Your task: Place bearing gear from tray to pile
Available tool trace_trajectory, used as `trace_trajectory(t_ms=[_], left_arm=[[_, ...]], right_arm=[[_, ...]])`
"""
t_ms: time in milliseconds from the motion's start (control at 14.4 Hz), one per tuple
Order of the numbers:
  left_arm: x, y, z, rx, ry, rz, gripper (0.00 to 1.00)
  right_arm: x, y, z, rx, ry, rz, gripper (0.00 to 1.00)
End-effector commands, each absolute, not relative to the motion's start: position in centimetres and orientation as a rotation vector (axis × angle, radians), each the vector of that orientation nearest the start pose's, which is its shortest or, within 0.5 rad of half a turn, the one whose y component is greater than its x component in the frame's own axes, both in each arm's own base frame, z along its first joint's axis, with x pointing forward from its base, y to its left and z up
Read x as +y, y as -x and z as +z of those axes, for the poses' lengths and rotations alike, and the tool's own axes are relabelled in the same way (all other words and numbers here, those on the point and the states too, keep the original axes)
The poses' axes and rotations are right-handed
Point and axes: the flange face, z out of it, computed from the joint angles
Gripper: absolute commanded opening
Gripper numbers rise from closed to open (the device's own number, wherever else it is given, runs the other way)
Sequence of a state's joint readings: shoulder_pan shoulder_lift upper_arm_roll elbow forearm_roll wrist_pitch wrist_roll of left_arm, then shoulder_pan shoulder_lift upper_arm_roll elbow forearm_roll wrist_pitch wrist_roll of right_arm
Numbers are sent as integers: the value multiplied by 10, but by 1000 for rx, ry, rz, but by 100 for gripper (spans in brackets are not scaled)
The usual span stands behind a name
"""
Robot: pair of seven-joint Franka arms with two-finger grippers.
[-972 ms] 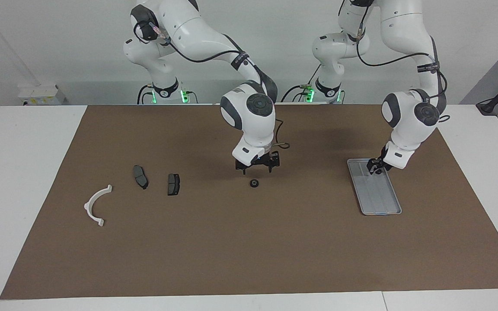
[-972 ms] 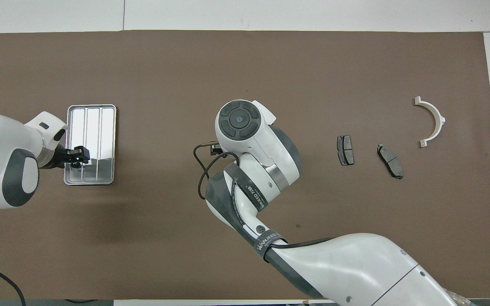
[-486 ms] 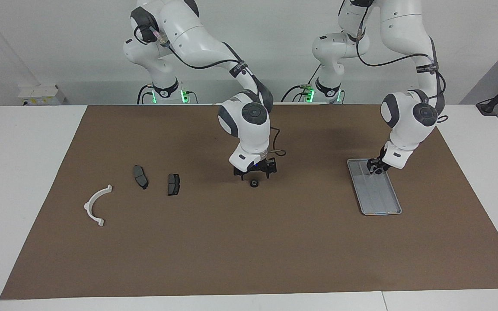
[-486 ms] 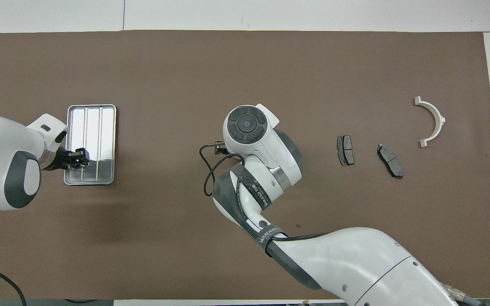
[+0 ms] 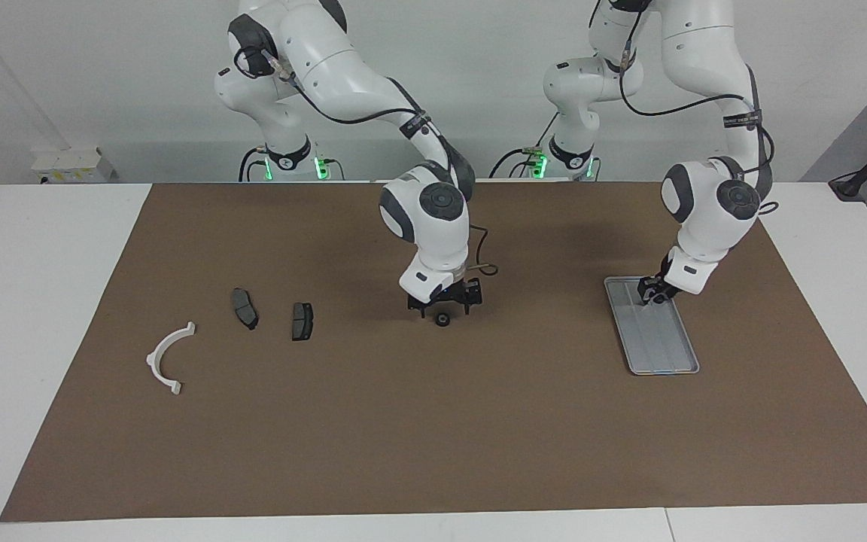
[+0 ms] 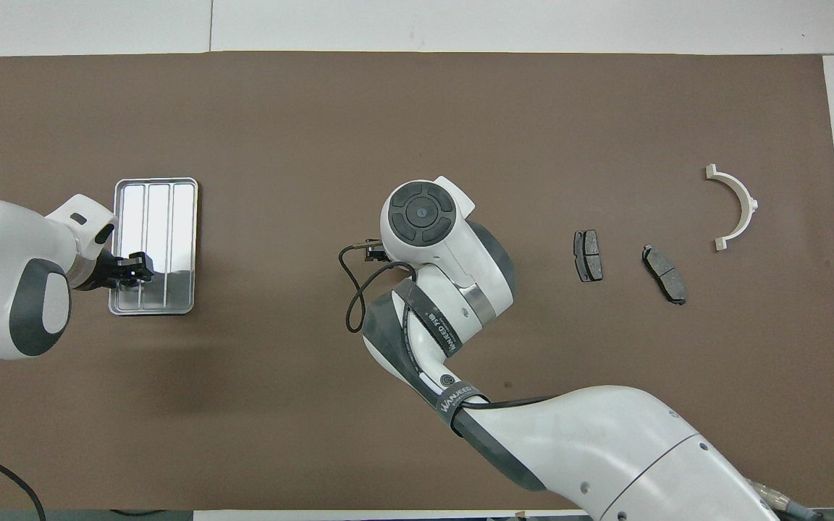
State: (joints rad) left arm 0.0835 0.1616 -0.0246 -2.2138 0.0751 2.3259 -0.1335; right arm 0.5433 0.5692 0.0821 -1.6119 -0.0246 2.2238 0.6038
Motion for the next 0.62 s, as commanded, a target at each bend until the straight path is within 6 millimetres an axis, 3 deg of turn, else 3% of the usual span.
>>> trace_trajectory(t_ms=[0,139,278,416,555], left_arm=[[36,-531,300,-199,3081,49,62],[36,-531,300,-199,3081,49,54],[36,-530,299,-197,3081,54,41],[37,-530,299,-190,3081,57,29],[37,-530,299,-171,3083,57,18]], right_arm=[[396,-568,293,-20,3081,-38,98],[395,-567,290,-18,3084,-32,92],[393,-567,289,-20,3088,-27,68],[391,-567,288,-15,3089,-24,35],[390,-566,287,-15,3091,-20,18]])
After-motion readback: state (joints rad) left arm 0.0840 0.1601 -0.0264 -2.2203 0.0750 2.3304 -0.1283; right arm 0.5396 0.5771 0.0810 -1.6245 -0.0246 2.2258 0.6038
